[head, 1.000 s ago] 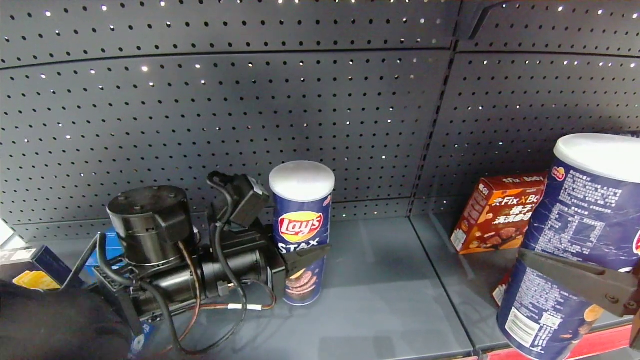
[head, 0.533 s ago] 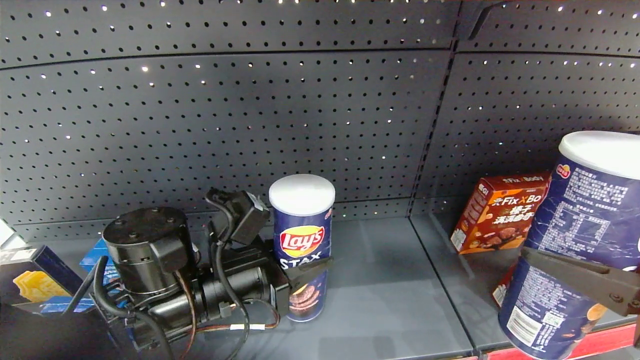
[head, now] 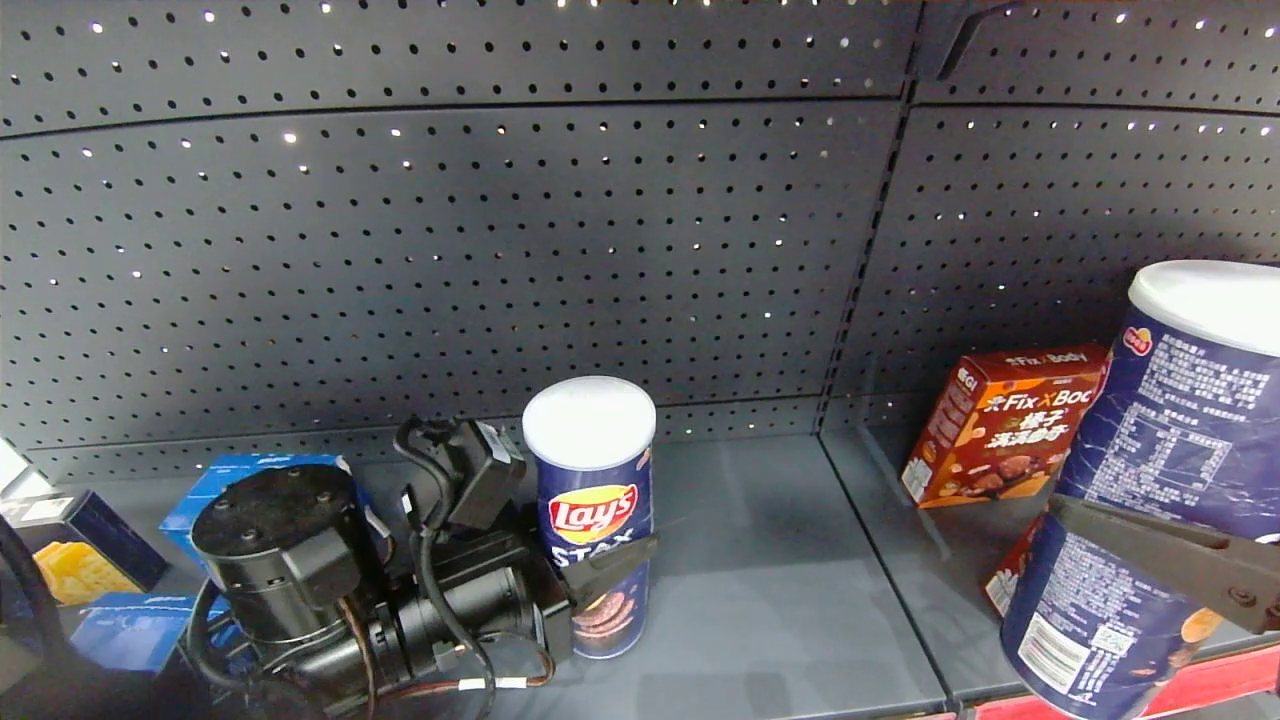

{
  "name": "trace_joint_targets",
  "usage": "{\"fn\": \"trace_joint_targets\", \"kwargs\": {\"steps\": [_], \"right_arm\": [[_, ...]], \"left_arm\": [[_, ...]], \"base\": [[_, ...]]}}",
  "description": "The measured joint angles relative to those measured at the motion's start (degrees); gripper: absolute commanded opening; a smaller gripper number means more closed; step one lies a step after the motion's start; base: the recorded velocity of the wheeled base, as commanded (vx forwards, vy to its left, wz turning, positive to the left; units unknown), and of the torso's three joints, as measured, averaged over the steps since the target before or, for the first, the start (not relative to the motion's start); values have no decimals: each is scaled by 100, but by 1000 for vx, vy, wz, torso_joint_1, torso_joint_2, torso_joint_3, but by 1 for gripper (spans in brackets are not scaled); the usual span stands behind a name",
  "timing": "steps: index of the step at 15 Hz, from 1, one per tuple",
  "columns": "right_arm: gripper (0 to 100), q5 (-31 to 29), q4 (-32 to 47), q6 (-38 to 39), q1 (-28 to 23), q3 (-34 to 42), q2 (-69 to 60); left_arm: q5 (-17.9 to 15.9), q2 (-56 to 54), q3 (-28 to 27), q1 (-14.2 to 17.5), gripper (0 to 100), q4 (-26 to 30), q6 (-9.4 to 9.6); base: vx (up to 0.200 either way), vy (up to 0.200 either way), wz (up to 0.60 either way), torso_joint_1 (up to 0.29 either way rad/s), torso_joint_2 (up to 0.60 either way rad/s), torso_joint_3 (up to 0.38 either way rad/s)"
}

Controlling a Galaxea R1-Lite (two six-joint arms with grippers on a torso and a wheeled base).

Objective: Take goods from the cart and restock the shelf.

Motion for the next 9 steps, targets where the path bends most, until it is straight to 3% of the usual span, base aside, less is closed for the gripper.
{"fn": "trace_joint_targets", "kwargs": {"steps": [9], "right_arm": [[0,-6,0,2,-5,-4,-7]], "left_arm": [[16,323,249,-35,0,-244,0]], "base": [[0,0,0,0,0,0]]}}
